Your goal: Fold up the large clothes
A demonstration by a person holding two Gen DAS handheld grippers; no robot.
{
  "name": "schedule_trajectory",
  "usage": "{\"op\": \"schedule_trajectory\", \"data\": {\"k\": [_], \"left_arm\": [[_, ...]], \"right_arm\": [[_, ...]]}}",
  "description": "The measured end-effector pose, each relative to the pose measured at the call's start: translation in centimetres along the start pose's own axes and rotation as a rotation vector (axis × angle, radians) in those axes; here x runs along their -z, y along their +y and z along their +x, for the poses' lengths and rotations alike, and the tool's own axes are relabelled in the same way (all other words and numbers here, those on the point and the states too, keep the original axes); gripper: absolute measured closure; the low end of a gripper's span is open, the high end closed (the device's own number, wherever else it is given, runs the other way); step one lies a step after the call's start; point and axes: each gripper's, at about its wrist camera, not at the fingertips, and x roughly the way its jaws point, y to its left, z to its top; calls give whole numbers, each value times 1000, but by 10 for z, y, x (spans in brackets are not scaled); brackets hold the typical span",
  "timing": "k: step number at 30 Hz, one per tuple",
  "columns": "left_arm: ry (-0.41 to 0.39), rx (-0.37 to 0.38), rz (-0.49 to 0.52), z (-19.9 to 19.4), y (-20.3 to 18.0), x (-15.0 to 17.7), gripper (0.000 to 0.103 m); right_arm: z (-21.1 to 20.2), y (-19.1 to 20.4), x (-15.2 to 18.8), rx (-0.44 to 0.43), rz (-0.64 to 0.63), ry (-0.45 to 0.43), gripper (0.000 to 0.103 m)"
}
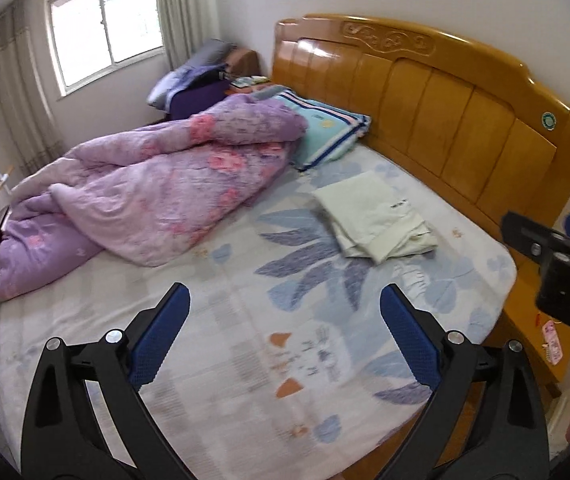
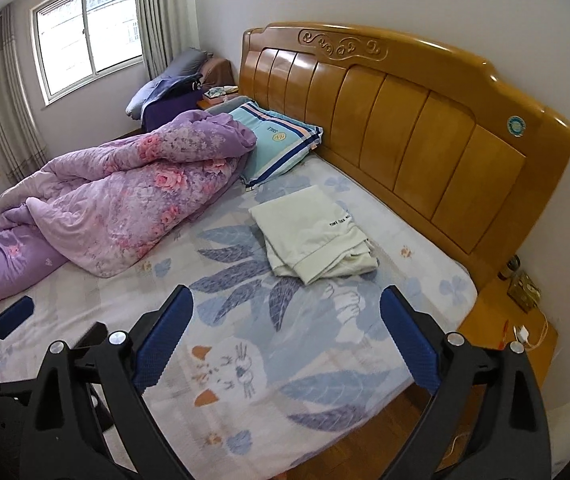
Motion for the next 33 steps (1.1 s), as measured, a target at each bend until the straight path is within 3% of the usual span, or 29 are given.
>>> {"op": "schedule_trajectory", "data": {"k": [6, 16, 22, 33], "left_arm": [[24, 53, -59, -36, 55, 36, 7], [-37, 62, 22, -94, 110, 110, 7], [-51, 88, -6, -107, 129, 127, 7], [-73, 94, -29, -119, 143, 130, 7]], "right_arm": [[-37, 36, 50, 47, 45, 2, 12], [-89, 103, 128, 76, 57, -30, 12], [-100, 122, 144, 75, 42, -37, 11], [-119, 140, 152, 101, 9, -65, 11]]}}
